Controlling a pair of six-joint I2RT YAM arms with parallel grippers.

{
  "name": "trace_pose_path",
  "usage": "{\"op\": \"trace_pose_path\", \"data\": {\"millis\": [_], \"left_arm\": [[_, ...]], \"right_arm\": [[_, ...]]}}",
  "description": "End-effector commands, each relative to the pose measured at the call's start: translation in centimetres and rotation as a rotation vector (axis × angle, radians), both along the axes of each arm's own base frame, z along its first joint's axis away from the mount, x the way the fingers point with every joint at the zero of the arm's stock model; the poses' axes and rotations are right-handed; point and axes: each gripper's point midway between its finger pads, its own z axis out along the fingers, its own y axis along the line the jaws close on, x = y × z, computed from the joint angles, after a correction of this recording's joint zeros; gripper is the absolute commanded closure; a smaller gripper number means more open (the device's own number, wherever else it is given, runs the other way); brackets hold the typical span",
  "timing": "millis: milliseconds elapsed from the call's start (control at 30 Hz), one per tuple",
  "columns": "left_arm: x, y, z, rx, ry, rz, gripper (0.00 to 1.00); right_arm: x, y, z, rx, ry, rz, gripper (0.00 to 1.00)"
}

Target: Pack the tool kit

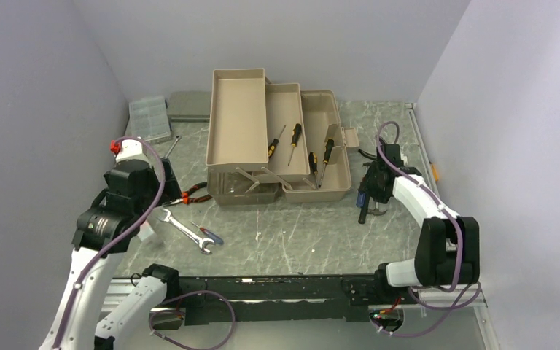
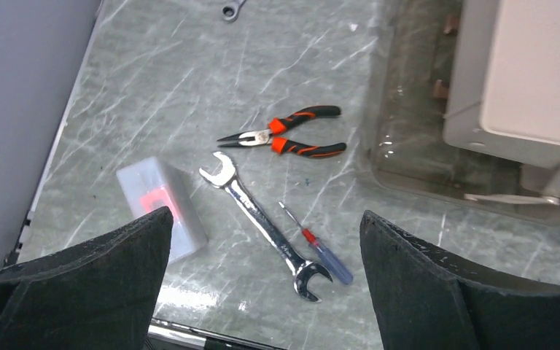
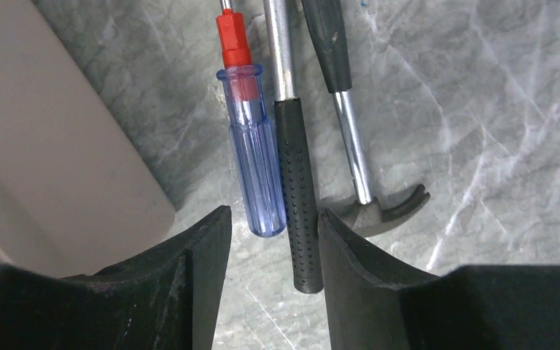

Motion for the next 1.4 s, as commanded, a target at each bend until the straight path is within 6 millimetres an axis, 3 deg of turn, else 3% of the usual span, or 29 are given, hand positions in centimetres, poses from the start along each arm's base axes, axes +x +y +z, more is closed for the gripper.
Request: {"op": "trace_pose_path", "data": {"millis": [0, 267, 733, 833, 967, 1367], "left_arm": [[0.9, 0.3, -1.3, -0.051, 0.020, 0.050, 0.01], [1.3, 2.9, -2.3, -0.001, -0.021, 0.186, 0.01], [1.8, 3.3, -2.6, 0.021, -0.002, 0.180, 0.01], [1.9, 3.2, -3.0, 0.014, 0.021, 0.180, 0.01], [1.9, 3.3, -3.4, 0.012, 0.030, 0.186, 0.01], [2.0, 3.0, -3.2, -0.006, 0.027, 0.172, 0.01]], "right_arm": [[2.4, 0.5, 0.3, 0.027, -0.048, 0.023, 0.52], [4.0, 1.3, -1.6, 0.055, 0.001, 0.066, 0.65], [3.0, 1.5, -5.8, 0.063, 0.106, 0.067, 0.70], [3.1, 1.6, -5.8, 0.067, 0.106, 0.077, 0.83], [3.6, 1.4, -4.2, 0.054, 0.077, 0.092, 1.00], [4.0, 0.4, 5.6, -0.015, -0.109, 0.101, 1.00]]}}
